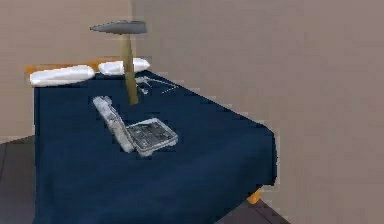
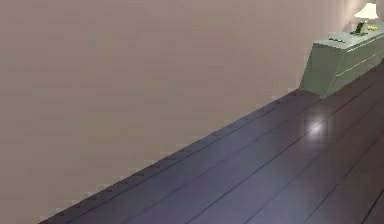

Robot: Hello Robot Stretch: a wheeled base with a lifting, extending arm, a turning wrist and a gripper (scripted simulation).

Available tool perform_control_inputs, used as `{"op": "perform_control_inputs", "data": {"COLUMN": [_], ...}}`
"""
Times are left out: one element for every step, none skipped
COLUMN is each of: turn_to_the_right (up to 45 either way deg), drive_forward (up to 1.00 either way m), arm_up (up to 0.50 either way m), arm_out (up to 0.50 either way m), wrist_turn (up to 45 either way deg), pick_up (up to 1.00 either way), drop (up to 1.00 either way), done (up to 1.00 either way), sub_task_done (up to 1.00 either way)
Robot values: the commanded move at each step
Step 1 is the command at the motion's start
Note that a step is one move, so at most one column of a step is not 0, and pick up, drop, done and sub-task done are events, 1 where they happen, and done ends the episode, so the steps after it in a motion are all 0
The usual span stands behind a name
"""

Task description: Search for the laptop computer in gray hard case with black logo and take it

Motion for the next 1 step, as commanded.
{"op": "perform_control_inputs", "data": {"turn_to_the_right": [0.0], "drive_forward": [0.3], "arm_up": [0.0], "arm_out": [0.0], "wrist_turn": [0.0], "pick_up": [0.0], "drop": [0.0], "done": [0.0], "sub_task_done": [0.0]}}
